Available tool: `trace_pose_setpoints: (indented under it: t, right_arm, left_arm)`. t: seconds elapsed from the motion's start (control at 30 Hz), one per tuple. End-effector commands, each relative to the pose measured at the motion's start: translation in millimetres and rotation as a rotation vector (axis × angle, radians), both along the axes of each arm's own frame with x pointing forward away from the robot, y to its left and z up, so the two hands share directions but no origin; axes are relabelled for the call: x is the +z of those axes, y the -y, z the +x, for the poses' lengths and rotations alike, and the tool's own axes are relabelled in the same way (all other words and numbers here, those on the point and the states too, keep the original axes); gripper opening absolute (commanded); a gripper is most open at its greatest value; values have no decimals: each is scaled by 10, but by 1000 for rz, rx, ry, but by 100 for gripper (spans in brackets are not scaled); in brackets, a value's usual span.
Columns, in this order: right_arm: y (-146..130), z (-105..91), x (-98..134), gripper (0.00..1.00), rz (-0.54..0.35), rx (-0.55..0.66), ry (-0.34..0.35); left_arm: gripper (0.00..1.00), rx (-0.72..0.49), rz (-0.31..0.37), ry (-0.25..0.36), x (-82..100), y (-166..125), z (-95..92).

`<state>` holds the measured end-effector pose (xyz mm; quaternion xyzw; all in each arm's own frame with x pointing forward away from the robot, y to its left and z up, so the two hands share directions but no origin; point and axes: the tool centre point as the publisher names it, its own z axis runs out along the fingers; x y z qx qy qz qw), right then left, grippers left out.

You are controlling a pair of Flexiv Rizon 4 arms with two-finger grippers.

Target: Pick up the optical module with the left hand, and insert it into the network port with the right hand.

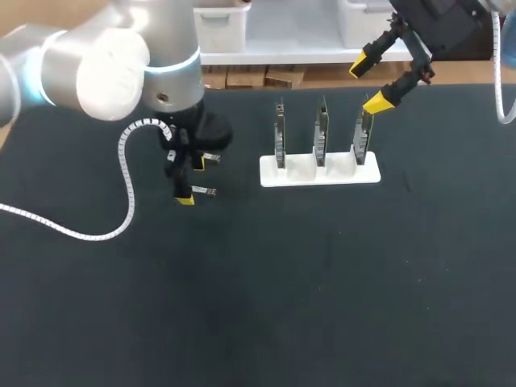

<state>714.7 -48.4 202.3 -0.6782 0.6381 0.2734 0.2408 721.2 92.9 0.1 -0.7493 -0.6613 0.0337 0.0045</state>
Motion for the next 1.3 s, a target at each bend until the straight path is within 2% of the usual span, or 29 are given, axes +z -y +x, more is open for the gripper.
trace_pose_setpoints:
  t: [0.03,0.27,0.5,0.73,1.3]
  right_arm:
    - [5,-7,-4,100,2,0,2]
    - [5,-7,-4,100,2,0,2]
    - [5,-7,-4,100,2,0,2]
    - [5,-7,-4,100,2,0,2]
    - [5,-7,-4,100,2,0,2]
  left_arm:
    - [100,-4,-5,-11,-62,-33,64]
    - [100,-4,9,-16,-127,-54,88]
    - [100,-27,57,-14,-156,-74,109]
    - [100,-24,59,-31,-212,-116,129]
    - [100,-41,60,-40,-199,-138,245]
